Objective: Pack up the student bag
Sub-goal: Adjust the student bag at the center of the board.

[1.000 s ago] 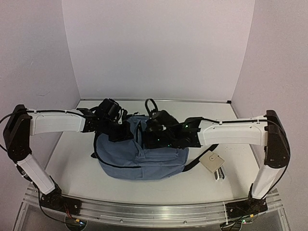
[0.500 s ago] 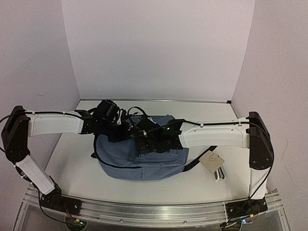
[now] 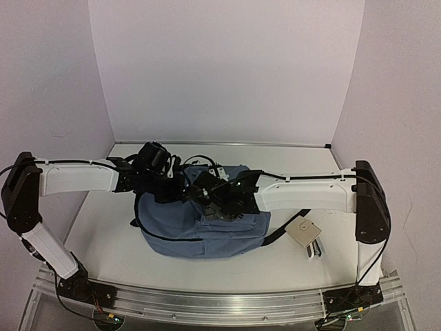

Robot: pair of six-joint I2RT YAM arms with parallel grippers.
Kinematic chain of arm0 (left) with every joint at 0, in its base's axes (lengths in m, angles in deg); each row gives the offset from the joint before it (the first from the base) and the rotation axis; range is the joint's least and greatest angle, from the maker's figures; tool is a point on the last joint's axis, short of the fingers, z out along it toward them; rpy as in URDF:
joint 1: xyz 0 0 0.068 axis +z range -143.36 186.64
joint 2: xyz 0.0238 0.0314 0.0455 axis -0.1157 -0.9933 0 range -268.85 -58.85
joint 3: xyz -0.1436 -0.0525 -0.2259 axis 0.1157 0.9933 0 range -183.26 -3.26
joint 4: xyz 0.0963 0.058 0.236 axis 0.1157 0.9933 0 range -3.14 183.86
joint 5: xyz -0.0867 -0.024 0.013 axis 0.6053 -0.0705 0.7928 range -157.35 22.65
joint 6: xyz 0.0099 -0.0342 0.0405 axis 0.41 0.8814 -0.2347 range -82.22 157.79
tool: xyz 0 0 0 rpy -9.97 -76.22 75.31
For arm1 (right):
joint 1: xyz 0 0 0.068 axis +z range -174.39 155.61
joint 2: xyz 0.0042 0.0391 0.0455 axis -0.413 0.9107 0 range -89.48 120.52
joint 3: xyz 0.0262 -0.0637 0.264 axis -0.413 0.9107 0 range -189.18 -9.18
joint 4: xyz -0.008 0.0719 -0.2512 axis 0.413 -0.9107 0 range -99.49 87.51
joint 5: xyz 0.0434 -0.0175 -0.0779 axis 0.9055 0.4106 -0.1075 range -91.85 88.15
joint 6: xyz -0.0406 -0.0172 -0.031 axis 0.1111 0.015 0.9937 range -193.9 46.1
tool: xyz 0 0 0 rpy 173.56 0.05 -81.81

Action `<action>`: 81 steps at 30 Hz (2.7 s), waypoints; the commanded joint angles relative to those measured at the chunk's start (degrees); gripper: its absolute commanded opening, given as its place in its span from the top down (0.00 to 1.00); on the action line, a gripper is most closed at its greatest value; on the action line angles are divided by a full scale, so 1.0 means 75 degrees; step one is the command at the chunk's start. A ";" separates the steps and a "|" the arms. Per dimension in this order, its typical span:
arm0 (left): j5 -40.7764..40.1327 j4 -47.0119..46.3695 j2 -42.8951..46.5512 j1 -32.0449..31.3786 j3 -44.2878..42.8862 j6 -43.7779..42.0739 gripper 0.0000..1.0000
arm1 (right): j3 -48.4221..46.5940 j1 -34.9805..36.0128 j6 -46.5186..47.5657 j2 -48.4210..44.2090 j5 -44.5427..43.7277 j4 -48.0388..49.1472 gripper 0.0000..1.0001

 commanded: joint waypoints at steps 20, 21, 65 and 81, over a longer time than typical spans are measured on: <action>0.1046 -0.1700 0.1297 -0.0014 0.0561 0.0019 0.45 | 0.2547 -0.0489 -0.1473 -0.2559 -0.0001 0.3263 1.00; 0.1059 -0.1704 0.1321 -0.0014 0.0609 0.0041 0.46 | 0.2563 -0.0507 -0.1478 -0.2542 0.0072 0.3308 1.00; 0.0763 -0.2535 -0.1264 -0.0827 -0.0754 0.1103 0.88 | 0.2751 -0.0547 -0.1370 -0.2396 0.0927 0.4163 1.00; -0.0056 -0.1224 -0.2567 -0.0881 -0.0564 0.1832 0.91 | 0.3956 -0.0509 -0.0051 -0.3467 0.1195 0.6358 1.00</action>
